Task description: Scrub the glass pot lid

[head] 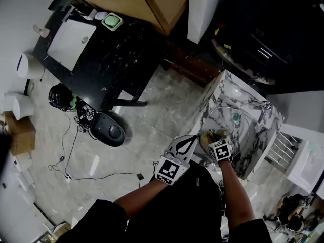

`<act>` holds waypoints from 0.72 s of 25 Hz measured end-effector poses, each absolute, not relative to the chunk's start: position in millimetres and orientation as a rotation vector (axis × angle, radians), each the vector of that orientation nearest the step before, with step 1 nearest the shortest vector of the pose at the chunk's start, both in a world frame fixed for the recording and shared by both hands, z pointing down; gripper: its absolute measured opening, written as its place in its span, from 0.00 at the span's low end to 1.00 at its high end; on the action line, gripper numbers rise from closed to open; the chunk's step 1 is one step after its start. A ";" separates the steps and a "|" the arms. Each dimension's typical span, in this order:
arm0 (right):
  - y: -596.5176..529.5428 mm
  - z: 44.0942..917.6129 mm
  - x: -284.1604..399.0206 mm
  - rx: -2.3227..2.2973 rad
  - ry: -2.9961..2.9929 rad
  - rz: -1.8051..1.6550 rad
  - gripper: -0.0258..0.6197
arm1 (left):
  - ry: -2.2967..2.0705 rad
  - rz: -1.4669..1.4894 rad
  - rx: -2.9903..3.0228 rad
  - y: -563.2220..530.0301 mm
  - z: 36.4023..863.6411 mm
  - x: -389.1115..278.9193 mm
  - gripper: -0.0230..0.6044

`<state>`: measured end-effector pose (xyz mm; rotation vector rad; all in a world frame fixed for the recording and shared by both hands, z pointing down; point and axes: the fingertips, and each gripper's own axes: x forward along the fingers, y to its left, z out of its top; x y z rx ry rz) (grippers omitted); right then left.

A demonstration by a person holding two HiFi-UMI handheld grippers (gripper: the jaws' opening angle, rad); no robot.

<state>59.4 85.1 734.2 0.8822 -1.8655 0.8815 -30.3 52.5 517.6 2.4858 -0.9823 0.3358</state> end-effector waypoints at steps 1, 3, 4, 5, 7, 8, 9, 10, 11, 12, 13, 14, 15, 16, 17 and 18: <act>83.5 734.8 59.7 0.885 -1.866 0.881 0.13 | -0.984 0.336 2.484 51.8 518.3 -30.2 0.06; 80.0 737.4 60.5 0.893 -1.871 0.884 0.13 | -0.984 0.338 2.481 50.7 520.4 -29.7 0.06; 78.4 738.8 60.7 0.896 -1.874 0.886 0.13 | -0.983 0.340 2.478 50.2 521.6 -29.7 0.06; 77.4 739.7 60.5 0.895 -1.874 0.887 0.13 | -0.982 0.342 2.475 49.9 522.6 -30.1 0.06; 75.4 740.4 60.7 0.885 -1.873 0.882 0.13 | -0.981 0.346 2.470 49.6 523.3 -30.4 0.06; 73.4 740.3 61.4 0.880 -1.875 0.876 0.13 | -0.981 0.347 2.470 49.0 522.9 -30.0 0.06; 70.7 740.2 62.4 0.876 -1.877 0.869 0.13 | -0.982 0.348 2.471 48.1 522.5 -29.5 0.06; 67.8 740.3 63.5 0.874 -1.880 0.864 0.13 | -0.986 0.349 2.471 46.9 522.0 -29.3 0.06; 65.0 740.5 64.5 0.872 -1.883 0.859 0.13 | -0.992 0.349 2.469 45.6 521.7 -29.7 0.06; 62.6 740.6 65.5 0.872 -1.884 0.855 0.13 | -1.000 0.349 2.465 44.6 521.5 -30.5 0.06; 60.5 740.8 66.3 0.873 -1.884 0.852 0.13 | -1.006 0.350 2.462 44.1 521.4 -31.4 0.06; 59.0 741.1 67.0 0.874 -1.884 0.850 0.13 | -1.009 0.353 2.459 44.1 521.6 -32.3 0.06; 57.9 741.4 67.5 0.876 -1.884 0.849 0.13 | -1.011 0.356 2.457 44.5 521.9 -32.9 0.06; 56.7 741.7 67.8 0.877 -1.886 0.849 0.13 | -1.012 0.358 2.455 45.0 522.2 -33.1 0.06; 55.5 741.8 68.0 0.878 -1.888 0.848 0.13 | -1.015 0.360 2.453 45.4 522.4 -33.2 0.06; 54.2 741.9 68.1 0.877 -1.891 0.845 0.13 | -1.019 0.361 2.451 45.4 522.6 -33.2 0.06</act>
